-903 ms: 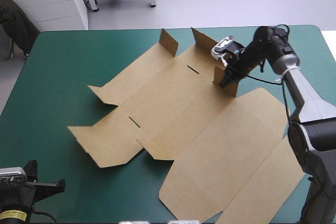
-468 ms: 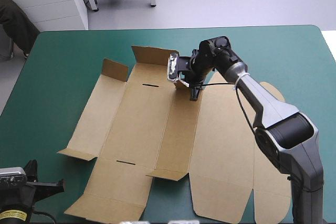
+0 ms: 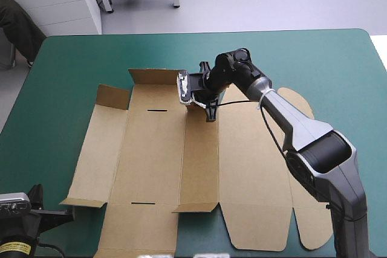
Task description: Fold the box
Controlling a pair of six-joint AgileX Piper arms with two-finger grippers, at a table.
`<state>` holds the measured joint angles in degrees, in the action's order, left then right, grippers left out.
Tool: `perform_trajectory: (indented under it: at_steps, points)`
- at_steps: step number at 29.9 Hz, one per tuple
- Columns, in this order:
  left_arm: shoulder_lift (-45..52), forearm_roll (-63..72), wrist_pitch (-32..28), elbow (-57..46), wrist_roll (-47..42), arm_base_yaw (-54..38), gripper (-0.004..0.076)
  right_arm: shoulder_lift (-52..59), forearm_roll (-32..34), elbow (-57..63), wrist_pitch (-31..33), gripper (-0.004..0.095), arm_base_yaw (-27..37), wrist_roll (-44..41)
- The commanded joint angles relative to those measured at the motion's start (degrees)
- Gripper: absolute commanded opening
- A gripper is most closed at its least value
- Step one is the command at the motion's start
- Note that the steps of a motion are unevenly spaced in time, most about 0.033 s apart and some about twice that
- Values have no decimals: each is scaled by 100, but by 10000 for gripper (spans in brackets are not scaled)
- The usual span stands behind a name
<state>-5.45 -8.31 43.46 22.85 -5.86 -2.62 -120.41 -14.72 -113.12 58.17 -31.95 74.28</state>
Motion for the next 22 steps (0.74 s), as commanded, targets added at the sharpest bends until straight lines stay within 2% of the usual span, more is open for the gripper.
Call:
perform_trajectory:
  at_steps: [1, 3, 4, 5, 8, 10, 13, 15, 17, 19, 22]
  points:
    - [-83, -32, -397, 195, -30, 20, -10, 366, -212, -198, -100, 529, 6, 49]
    - [-83, -32, -397, 195, -30, 20, -10, 408, -212, -198, -72, 697, 6, -184]
    - [-83, -32, -397, 195, -30, 20, -10, 433, -212, -208, -62, 736, 6, -316]
    - [-83, -32, -397, 195, -30, 20, -10, 476, -212, -220, -49, 759, 6, -469]
    - [-83, -32, -397, 195, -30, 20, -10, 579, -171, -309, 127, 737, 6, -1180]
    - [-83, -32, -397, 195, -30, 20, -10, 665, -144, -417, 308, 684, 17, -1709]
    - [-83, -32, -397, 195, -30, 20, -10, 750, 46, -587, 509, 510, 17, -2632]
    - [-83, -32, -397, 195, -30, 20, -8, 780, 228, -725, 615, 285, 17, -3222]
    - [-83, -32, -397, 195, -30, 20, 1, 780, 414, -896, 769, 4, 17, -3639]
    - [-83, -32, -397, 195, -30, 20, 19, 780, 557, -1009, 852, 0, 17, -4102]
    - [-83, -32, -397, 195, -30, 20, 89, 789, 733, -1144, 988, -1, 17, -4661]
